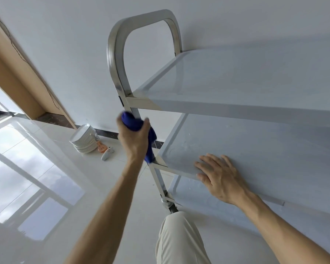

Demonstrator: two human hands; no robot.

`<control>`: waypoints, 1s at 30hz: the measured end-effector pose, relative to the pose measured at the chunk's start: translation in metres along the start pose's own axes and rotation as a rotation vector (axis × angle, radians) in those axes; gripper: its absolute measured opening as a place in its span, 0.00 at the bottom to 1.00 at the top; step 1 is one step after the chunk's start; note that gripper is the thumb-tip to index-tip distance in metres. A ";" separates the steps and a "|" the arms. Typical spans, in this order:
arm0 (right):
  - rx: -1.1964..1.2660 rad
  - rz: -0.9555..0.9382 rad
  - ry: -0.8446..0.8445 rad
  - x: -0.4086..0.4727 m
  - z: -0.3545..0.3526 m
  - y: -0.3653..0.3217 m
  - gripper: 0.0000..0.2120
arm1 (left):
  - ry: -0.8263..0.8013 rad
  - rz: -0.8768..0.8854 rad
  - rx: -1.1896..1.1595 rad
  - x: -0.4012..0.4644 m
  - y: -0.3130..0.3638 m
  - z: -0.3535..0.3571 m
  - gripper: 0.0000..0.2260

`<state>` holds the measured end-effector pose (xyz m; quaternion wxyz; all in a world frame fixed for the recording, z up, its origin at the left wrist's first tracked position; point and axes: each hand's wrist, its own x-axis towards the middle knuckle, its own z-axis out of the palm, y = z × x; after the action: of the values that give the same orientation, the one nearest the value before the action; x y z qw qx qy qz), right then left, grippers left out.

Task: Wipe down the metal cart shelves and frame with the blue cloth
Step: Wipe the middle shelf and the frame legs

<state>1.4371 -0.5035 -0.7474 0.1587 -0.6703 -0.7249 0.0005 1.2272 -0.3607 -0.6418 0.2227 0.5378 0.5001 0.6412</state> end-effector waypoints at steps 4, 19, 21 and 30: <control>-0.007 -0.002 0.002 -0.001 0.001 0.000 0.21 | 0.012 0.094 -0.005 0.026 0.032 -0.003 0.26; 0.120 0.007 0.085 0.002 -0.001 0.006 0.19 | -0.224 -0.343 0.046 -0.060 -0.061 -0.028 0.13; 0.185 0.023 0.118 0.003 -0.003 0.006 0.15 | -0.146 -0.364 -0.086 -0.075 -0.038 -0.035 0.17; 1.107 0.262 0.067 -0.004 -0.045 0.007 0.23 | -0.455 -0.877 -0.772 -0.115 0.028 -0.024 0.05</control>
<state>1.4547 -0.5167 -0.7074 0.5079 -0.5711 -0.5221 0.3785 1.2495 -0.4765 -0.6694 0.7440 0.2863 0.3466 0.4943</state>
